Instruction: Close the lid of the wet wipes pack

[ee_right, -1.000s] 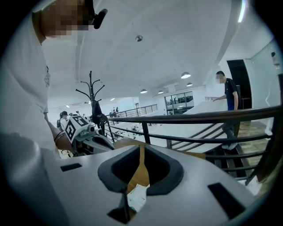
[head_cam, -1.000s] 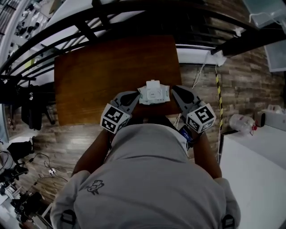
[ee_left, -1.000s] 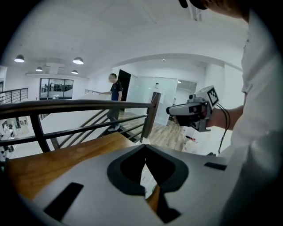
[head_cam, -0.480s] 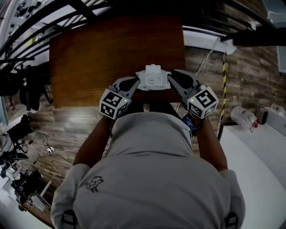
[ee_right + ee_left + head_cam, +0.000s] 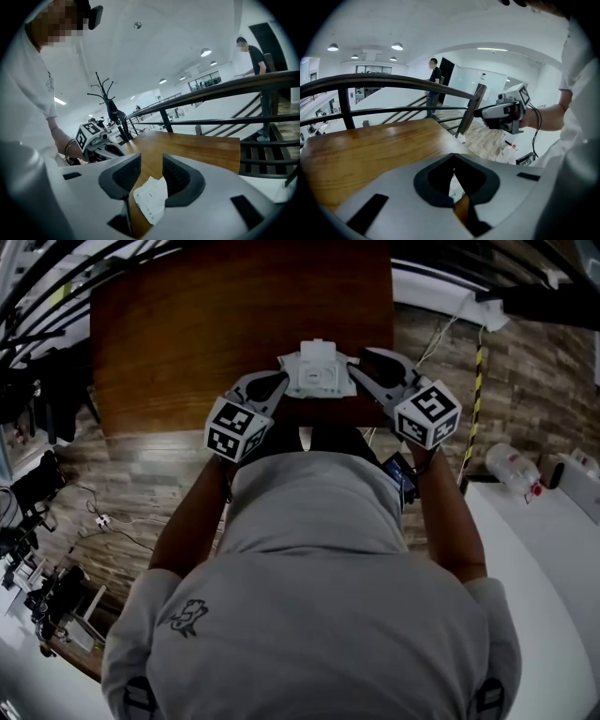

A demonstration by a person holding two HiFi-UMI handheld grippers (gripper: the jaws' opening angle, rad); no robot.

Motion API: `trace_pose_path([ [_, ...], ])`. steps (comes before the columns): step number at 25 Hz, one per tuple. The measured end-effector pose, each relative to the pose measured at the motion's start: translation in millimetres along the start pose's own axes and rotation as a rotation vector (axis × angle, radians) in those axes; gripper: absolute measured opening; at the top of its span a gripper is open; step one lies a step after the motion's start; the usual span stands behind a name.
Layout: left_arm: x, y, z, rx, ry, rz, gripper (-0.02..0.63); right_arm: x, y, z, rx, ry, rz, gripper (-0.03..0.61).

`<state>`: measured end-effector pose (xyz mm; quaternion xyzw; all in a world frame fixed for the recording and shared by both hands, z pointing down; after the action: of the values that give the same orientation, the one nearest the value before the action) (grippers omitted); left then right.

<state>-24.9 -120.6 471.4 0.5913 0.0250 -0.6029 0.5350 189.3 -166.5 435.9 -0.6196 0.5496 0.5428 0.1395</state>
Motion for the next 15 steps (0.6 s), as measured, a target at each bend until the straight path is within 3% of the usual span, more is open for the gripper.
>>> trace_pose_path([
  [10, -28.7, 22.4, 2.3, -0.007, -0.032, 0.06, 0.012, -34.0, 21.4, -16.7, 0.04, 0.039, 0.076, 0.161],
  [15, -37.5, 34.4, 8.6, -0.006, -0.001, 0.099, 0.012, -46.8, 33.6, -30.3, 0.046, 0.069, 0.102, 0.17],
])
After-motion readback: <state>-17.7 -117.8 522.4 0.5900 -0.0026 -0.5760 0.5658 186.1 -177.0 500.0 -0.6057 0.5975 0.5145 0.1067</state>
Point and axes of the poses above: the fingertips, and each gripper's own axes: y forward along the fingers, z to its left, x out of its top, the point moved 7 cm from there along -y, backward along the fingers, and after that the axes turned 2 degrees about -x, right-handed, at the moved point
